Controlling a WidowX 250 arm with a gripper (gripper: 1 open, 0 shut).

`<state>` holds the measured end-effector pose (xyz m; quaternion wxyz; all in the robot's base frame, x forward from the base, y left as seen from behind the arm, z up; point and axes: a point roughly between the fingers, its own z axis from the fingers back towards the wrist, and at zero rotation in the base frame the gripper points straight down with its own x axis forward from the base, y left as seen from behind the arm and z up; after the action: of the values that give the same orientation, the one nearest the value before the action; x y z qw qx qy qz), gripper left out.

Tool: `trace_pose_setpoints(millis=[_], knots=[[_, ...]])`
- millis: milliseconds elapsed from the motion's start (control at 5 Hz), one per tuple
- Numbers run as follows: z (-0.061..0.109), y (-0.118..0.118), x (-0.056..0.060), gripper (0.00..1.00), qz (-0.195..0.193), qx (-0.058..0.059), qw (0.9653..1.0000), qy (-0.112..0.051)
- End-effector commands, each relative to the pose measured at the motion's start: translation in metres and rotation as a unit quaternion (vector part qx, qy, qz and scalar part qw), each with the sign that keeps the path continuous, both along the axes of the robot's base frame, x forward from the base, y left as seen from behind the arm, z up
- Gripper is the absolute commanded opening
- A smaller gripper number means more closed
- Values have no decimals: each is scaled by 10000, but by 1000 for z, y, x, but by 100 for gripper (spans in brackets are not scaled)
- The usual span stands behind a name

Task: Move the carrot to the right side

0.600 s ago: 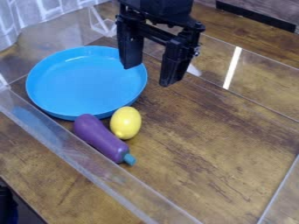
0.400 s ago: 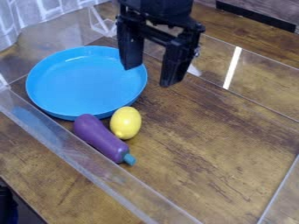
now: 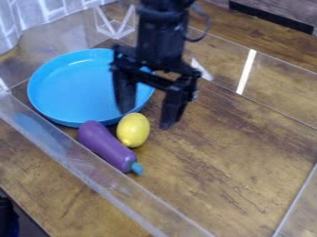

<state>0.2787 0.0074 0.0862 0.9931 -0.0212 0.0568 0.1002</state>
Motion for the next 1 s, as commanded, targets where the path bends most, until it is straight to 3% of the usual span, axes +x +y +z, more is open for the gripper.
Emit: trace_pose_setpoints(millis=[0, 200, 400, 600, 800], knots=[[3, -3, -5, 100, 719, -106, 9970, -253], [3, -10, -14, 100, 1186, -238, 9921, -336], [0, -15, -15, 100, 1390, -306, 9892, -356], [-6, -24, -9, 100, 1446, -380, 9881, -369], [-11, -31, -3, 100, 1335, -413, 9895, -372]])
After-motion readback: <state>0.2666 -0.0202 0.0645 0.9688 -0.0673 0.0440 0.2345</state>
